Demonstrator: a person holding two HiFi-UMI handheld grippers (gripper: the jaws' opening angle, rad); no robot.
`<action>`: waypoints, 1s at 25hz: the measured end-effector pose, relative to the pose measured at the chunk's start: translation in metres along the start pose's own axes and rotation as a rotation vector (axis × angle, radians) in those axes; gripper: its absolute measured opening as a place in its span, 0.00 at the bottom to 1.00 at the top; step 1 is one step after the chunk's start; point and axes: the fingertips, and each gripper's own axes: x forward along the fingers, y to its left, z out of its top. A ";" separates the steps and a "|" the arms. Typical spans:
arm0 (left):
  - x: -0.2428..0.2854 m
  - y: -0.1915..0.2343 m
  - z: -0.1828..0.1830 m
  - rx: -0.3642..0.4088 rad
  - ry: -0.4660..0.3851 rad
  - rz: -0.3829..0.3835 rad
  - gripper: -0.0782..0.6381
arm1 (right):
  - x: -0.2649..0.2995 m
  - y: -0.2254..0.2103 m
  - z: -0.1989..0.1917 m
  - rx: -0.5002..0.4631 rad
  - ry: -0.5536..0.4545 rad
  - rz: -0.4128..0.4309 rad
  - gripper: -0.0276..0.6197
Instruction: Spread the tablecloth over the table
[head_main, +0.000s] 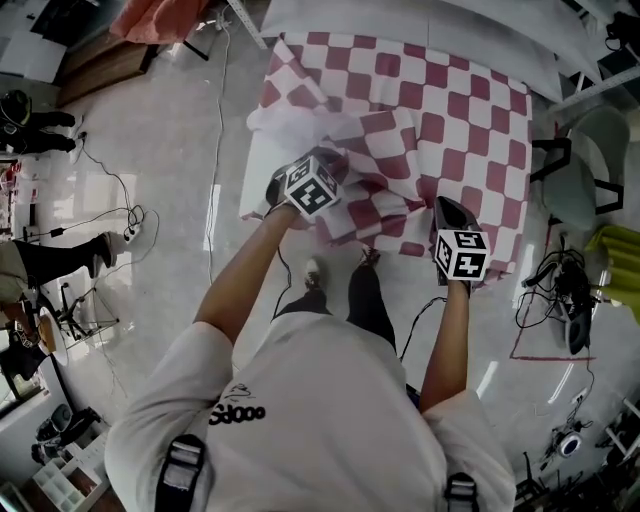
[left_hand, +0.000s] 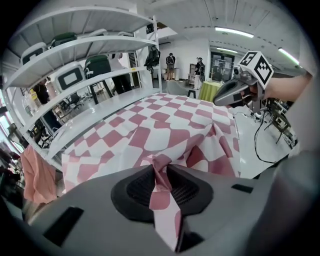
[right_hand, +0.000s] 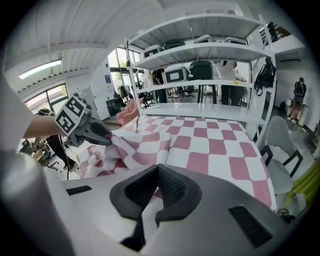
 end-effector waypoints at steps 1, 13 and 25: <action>0.001 0.000 -0.001 -0.009 -0.002 0.001 0.22 | 0.001 0.001 0.002 0.000 -0.003 0.001 0.07; -0.021 0.000 -0.011 -0.132 -0.089 0.003 0.16 | -0.013 0.023 0.034 -0.022 -0.069 -0.013 0.07; -0.110 0.015 -0.064 -0.263 -0.226 0.104 0.16 | -0.033 0.101 0.070 -0.084 -0.157 0.004 0.07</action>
